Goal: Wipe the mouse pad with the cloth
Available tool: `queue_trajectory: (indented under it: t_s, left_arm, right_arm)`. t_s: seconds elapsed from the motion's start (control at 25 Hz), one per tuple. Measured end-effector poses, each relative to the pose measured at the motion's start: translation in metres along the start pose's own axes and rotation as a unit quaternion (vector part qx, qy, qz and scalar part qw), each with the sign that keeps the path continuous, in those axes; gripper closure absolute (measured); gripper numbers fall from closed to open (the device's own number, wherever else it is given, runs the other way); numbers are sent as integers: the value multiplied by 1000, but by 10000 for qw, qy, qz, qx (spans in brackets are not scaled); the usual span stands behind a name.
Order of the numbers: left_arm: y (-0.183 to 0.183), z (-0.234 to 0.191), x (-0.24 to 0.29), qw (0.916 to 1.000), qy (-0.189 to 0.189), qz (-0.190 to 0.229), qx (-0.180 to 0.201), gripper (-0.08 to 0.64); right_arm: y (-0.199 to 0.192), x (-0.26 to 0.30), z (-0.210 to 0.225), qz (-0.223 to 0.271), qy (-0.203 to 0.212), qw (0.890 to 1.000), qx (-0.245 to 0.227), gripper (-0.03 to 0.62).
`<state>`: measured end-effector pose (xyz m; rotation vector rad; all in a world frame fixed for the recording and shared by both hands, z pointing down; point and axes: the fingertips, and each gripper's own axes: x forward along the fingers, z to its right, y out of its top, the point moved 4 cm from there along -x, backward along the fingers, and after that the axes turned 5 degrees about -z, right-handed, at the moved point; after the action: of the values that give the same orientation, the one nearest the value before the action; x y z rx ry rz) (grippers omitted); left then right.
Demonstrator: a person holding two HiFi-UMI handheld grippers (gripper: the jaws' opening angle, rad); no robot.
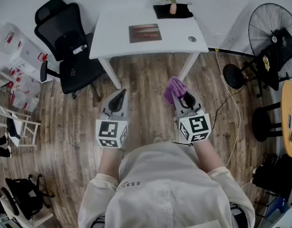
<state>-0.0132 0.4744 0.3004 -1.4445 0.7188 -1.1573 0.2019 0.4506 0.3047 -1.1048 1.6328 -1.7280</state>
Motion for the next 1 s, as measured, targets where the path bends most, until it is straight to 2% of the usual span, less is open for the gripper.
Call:
queue_trajectory:
  t_s: [0.4,0.56,0.8,1.0]
  left_arm:
    - [3,6,19,9999,-49,-112,8,560]
    - [-3,11,31,9998,-43,-174,38,559]
    - [-11,20,56,9996,-52,-234,-118,560]
    - [-7,12,76,9995,-65,-283,-80,560]
  right_arm:
    - [1,10,13,92,280,9995,139,499]
    - [-7,15,25,32,257,9994,236,499]
    - [-22,22,44,-147,283,9992,232,499]
    - [-24,43,56,-237,286,9989,289,499]
